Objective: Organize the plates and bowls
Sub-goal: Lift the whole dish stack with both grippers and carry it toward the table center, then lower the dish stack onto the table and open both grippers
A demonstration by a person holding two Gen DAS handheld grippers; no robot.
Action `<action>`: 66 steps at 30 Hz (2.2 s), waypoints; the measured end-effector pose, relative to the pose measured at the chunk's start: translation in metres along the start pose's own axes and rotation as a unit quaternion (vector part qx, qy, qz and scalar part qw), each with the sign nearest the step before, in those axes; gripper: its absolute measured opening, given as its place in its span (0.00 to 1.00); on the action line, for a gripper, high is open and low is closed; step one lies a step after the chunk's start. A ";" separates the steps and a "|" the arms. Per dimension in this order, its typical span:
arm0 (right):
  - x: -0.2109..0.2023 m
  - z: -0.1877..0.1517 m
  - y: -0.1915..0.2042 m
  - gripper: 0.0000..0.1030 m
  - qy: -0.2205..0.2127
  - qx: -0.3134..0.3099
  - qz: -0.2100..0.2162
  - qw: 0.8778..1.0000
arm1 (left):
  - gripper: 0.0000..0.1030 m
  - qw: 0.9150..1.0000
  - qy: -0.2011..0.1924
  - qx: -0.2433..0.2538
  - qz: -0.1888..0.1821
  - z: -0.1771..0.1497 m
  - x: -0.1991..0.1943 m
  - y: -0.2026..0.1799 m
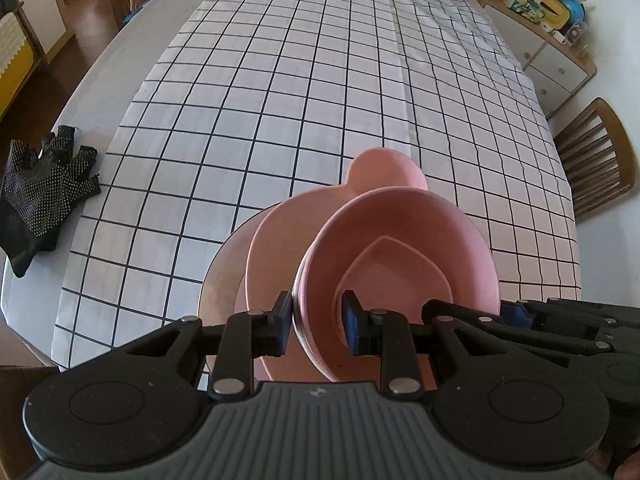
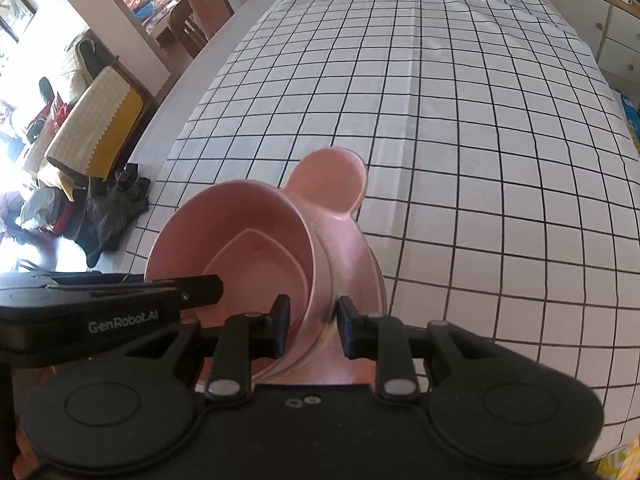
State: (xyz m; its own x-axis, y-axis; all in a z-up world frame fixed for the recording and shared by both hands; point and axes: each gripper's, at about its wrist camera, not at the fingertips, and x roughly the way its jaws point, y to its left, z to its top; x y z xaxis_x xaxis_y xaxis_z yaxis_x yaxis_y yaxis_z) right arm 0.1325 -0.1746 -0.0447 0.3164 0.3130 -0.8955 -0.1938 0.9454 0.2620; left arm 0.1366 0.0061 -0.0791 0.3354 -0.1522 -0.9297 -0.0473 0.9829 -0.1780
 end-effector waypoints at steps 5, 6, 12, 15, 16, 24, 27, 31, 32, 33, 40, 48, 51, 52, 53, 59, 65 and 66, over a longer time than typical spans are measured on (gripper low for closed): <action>0.006 0.000 0.002 0.23 0.005 -0.002 -0.004 1.000 | 0.25 1.000 0.000 -0.002 -0.003 -0.001 0.005 0.002; 0.006 -0.001 0.002 0.23 0.005 -0.003 -0.005 1.000 | 0.25 1.000 0.001 -0.003 -0.004 -0.001 0.006 0.002; 0.012 -0.001 0.005 0.23 0.008 -0.008 -0.012 1.000 | 0.25 1.000 0.002 -0.006 -0.003 -0.001 0.009 0.003; 0.013 -0.001 0.005 0.23 0.010 -0.007 -0.013 1.000 | 0.25 1.000 0.002 -0.007 -0.004 -0.001 0.010 0.004; 0.013 -0.001 0.005 0.23 0.010 -0.007 -0.013 1.000 | 0.25 1.000 0.003 -0.007 -0.005 -0.001 0.011 0.004; 0.016 0.000 0.007 0.24 0.011 -0.009 -0.018 1.000 | 0.25 1.000 0.007 -0.012 -0.007 -0.001 0.014 0.006; 0.016 0.000 0.007 0.24 0.010 -0.007 -0.018 1.000 | 0.25 1.000 0.008 -0.013 -0.008 -0.001 0.014 0.006; 0.015 -0.001 0.007 0.25 0.009 -0.007 -0.015 1.000 | 0.25 1.000 0.009 -0.020 -0.013 -0.002 0.016 0.010; 0.015 -0.001 0.007 0.25 0.008 -0.006 -0.014 1.000 | 0.25 1.000 0.009 -0.022 -0.014 -0.002 0.016 0.011; 0.015 -0.001 0.007 0.26 0.007 -0.006 -0.013 1.000 | 0.25 1.000 0.008 -0.022 -0.015 -0.002 0.016 0.011; 0.013 -0.001 0.007 0.26 0.006 -0.004 -0.015 1.000 | 0.25 1.000 0.000 -0.022 -0.018 -0.002 0.014 0.011; 0.008 -0.002 0.007 0.28 -0.002 -0.006 -0.015 1.000 | 0.25 1.000 -0.011 -0.013 -0.018 -0.005 0.007 0.011; 0.002 -0.003 0.006 0.29 -0.007 -0.006 -0.014 1.000 | 0.25 1.000 -0.025 -0.003 -0.012 -0.007 0.000 0.011; 0.000 -0.004 0.006 0.30 -0.010 -0.009 -0.013 1.000 | 0.25 0.999 -0.031 0.002 -0.010 -0.009 -0.004 0.011; -0.003 -0.005 0.006 0.30 -0.012 -0.012 -0.013 1.000 | 0.25 0.999 -0.035 0.005 -0.009 -0.009 -0.007 0.011; -0.020 -0.009 0.009 0.31 -0.029 -0.028 -0.003 0.999 | 0.25 0.997 -0.069 0.017 0.004 -0.018 -0.029 0.015; -0.038 -0.013 0.008 0.34 -0.048 -0.048 0.016 0.998 | 0.25 0.995 -0.096 0.012 0.013 -0.029 -0.049 0.015; -0.042 -0.015 0.007 0.36 -0.052 -0.052 0.020 0.997 | 0.25 0.995 -0.100 0.010 0.013 -0.031 -0.052 0.015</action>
State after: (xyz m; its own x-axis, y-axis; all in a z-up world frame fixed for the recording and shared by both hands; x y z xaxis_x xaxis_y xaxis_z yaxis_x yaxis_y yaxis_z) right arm 0.1044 -0.1825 -0.0109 0.3997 0.3623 -0.8420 -0.3006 0.9196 0.2530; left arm 0.0892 0.0253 -0.0437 0.5145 -0.1051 -0.8511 -0.0395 0.9885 -0.1459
